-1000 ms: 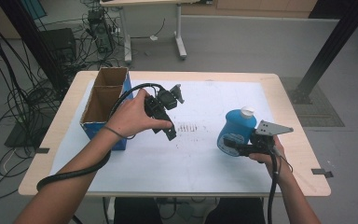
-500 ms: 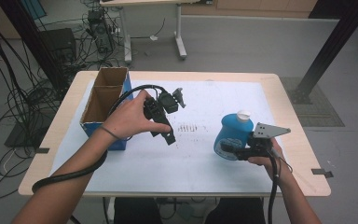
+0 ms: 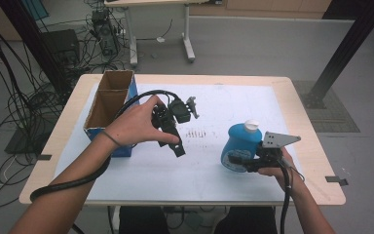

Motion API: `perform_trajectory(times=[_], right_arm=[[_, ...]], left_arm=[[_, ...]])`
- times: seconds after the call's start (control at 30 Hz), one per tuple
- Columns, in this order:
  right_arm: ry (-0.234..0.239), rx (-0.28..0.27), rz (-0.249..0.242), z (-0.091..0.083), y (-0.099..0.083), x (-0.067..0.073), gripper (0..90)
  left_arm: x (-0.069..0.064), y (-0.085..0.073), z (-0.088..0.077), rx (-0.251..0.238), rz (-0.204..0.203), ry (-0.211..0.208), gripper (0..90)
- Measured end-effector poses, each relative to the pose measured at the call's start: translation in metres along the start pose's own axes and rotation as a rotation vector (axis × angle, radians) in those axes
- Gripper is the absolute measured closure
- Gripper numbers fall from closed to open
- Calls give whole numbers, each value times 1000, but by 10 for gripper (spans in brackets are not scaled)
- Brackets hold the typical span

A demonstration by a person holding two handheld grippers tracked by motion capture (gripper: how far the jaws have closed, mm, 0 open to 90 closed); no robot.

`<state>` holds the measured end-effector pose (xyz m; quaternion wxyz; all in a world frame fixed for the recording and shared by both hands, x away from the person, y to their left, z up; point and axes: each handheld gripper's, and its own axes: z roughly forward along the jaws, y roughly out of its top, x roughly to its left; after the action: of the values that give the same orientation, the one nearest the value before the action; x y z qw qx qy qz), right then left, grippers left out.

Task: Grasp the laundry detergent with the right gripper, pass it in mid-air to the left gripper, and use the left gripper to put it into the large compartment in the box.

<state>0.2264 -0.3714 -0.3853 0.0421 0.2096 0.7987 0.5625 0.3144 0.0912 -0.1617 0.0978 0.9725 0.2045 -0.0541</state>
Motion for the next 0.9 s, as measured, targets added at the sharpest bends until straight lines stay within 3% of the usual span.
perform_trajectory(times=[0.9], right_arm=[[119, 8, -53, 14, 8, 2, 421]], left_arm=[[-10, 17, -3, 59, 96, -26, 77]])
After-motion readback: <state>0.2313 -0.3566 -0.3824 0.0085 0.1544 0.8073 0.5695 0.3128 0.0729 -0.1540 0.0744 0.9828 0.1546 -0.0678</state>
